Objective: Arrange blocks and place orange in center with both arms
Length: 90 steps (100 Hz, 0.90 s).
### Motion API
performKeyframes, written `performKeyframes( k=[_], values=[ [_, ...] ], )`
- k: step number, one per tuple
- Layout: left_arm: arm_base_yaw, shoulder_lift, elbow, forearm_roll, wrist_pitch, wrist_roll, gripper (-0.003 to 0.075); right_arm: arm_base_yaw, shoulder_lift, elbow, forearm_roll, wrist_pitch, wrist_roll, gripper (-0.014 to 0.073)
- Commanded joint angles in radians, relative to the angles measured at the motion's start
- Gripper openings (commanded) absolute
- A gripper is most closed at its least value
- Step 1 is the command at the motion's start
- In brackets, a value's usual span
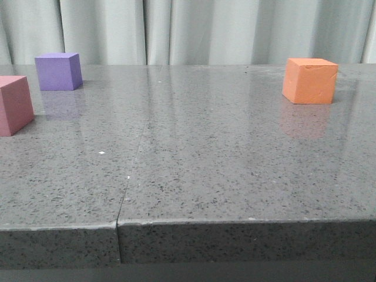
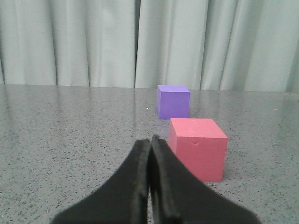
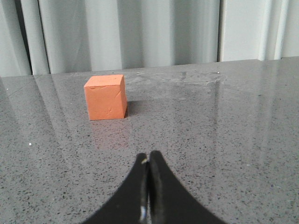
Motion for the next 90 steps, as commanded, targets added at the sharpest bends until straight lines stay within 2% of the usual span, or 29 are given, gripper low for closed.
performKeyframes(
  k=[1,90],
  values=[
    [-0.003,-0.029,0.040,-0.007,-0.080,-0.003,-0.0020,-0.006,-0.023,-0.017,-0.006,-0.082,-0.008,-0.0068],
    [-0.003,-0.029,0.040,-0.007,-0.080,-0.003,-0.0020,-0.006,-0.023,-0.020,-0.006,-0.102,-0.008,-0.0068]
  ],
)
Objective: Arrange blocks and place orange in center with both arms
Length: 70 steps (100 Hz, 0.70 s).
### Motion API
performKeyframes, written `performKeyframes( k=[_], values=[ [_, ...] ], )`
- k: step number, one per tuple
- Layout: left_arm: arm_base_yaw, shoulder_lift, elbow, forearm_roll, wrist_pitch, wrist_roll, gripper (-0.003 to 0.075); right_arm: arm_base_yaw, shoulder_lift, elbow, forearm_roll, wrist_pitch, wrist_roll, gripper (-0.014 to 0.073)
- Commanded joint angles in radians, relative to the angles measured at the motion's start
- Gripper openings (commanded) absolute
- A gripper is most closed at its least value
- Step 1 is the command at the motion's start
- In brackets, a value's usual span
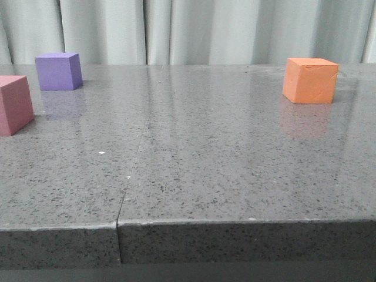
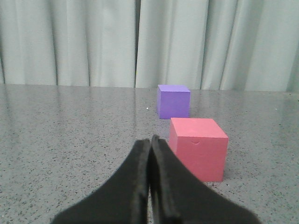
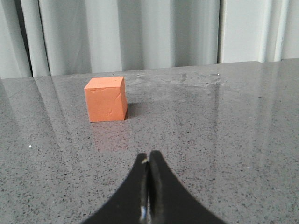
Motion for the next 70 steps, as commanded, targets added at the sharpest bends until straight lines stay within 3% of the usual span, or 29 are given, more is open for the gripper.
performKeyframes(
  k=[1,32,70],
  values=[
    [-0.003,-0.029,0.040,-0.007,-0.080,-0.003,-0.0020,-0.006,-0.023,-0.021,-0.006,-0.092,-0.008,-0.0068],
    [-0.003,-0.029,0.040,-0.007,-0.080,-0.003,-0.0020,-0.006,0.051,-0.156,-0.002,0.050,-0.008,-0.0067],
    [-0.003,-0.029,0.040,-0.007,-0.080,-0.003,-0.0020,-0.006,0.355,-0.433,-0.002,0.164,-0.008,-0.0067]
  ],
)
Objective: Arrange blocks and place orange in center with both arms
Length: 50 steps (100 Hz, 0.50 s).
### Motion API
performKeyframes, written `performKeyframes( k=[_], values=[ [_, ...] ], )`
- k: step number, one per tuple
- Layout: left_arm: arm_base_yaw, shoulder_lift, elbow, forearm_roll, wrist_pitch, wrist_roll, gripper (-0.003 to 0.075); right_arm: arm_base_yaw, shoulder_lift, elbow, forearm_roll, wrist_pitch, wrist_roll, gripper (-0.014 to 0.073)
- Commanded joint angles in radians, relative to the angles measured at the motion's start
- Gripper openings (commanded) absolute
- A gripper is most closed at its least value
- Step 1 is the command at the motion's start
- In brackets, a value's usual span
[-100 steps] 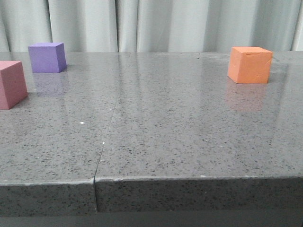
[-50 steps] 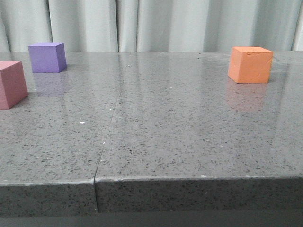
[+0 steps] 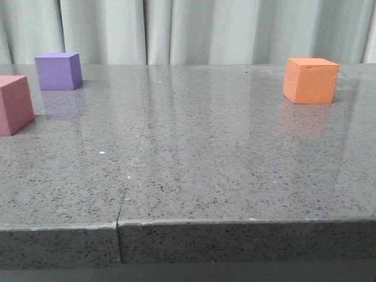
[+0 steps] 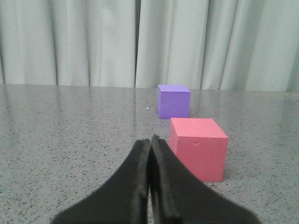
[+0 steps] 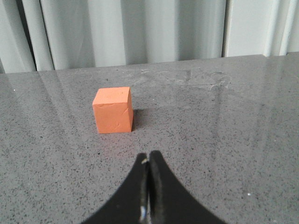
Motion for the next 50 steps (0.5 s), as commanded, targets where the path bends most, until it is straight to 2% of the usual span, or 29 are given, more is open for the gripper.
performKeyframes(
  k=[1,50],
  values=[
    [-0.003,-0.029,0.040,-0.007,-0.080,-0.003,-0.0020,-0.006,0.096,-0.091,-0.008,-0.047,-0.008,-0.0067],
    [0.002,-0.029,0.040,-0.007,-0.080,-0.003,-0.0020,-0.004,0.601,-0.493,-0.008,0.247,-0.008,-0.0064]
  ],
)
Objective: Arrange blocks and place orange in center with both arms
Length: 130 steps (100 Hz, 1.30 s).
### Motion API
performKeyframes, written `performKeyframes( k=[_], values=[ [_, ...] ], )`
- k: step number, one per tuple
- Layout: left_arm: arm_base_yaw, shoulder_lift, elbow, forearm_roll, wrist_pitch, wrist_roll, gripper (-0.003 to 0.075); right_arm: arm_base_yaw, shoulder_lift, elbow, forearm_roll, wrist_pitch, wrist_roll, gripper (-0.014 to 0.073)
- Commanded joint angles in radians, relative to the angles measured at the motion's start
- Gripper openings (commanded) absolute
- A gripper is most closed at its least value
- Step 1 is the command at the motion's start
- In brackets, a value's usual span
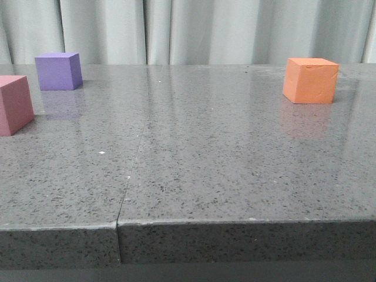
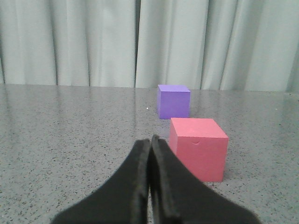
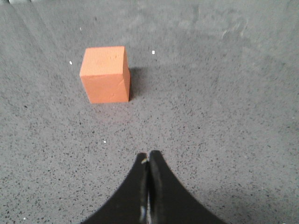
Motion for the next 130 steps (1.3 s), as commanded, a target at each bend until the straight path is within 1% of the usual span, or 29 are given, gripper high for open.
performKeyframes(
  k=[1,5,9,16,19,24,26,31,33,38,45,48,73,91,115,130],
  values=[
    [0.002,-0.029,0.040,-0.007,-0.080,-0.003,-0.0020,-0.004,0.083,-0.100,-0.008,-0.001,-0.008,-0.0063],
    [0.002,-0.029,0.040,-0.007,-0.080,-0.003,-0.0020,-0.004,0.114,-0.127,-0.007,0.020,-0.008,-0.0054],
    [0.002,-0.029,0.040,-0.007,-0.080,-0.003,-0.0020,-0.004,0.150,-0.159,-0.007,0.043,-0.008,-0.0027],
    [0.002,-0.029,0.040,-0.007,-0.080,-0.003,-0.0020,-0.004,0.205,-0.208,-0.006,0.075,-0.008,0.0056],
    [0.002,-0.029,0.040,-0.007,-0.080,-0.003,-0.0020,-0.004,0.225,-0.227,0.002,0.083,-0.008,0.0103],
    [0.002,-0.029,0.040,-0.007,-0.080,-0.003,-0.0020,-0.004,0.260,-0.263,0.010,0.087,-0.008,0.0217],
    [0.002,-0.029,0.040,-0.007,-0.080,-0.003,-0.0020,-0.004,0.274,-0.271,0.014,0.090,-0.008,0.0248],
    [0.002,-0.029,0.040,-0.007,-0.080,-0.003,-0.0020,-0.004,0.307,-0.304,0.021,0.094,-0.008,0.0381],
    [0.002,-0.029,0.040,-0.007,-0.080,-0.003,-0.0020,-0.004,0.320,-0.312,0.021,0.097,-0.008,0.0414],
    [0.002,-0.029,0.040,-0.007,-0.080,-0.003,-0.0020,-0.004,0.353,-0.349,0.021,0.115,-0.008,0.0532],
    [0.002,-0.029,0.040,-0.007,-0.080,-0.003,-0.0020,-0.004,0.401,-0.405,0.023,0.154,-0.008,0.0636],
    [0.002,-0.029,0.040,-0.007,-0.080,-0.003,-0.0020,-0.003,0.426,-0.430,0.027,0.177,-0.008,0.0661],
    [0.002,-0.029,0.040,-0.007,-0.080,-0.003,-0.0020,-0.001,0.614,-0.669,0.129,0.381,-0.008,0.0664],
    [0.002,-0.029,0.040,-0.007,-0.080,-0.003,-0.0020,0.009,0.755,-0.847,0.130,0.541,-0.008,0.0664],
    [0.002,-0.029,0.040,-0.007,-0.080,-0.003,-0.0020,0.076,0.914,-1.071,0.123,0.641,-0.008,0.0664],
    [0.002,-0.029,0.040,-0.007,-0.080,-0.003,-0.0020,0.089,1.011,-1.179,0.111,0.698,0.005,0.0664]
  ],
)
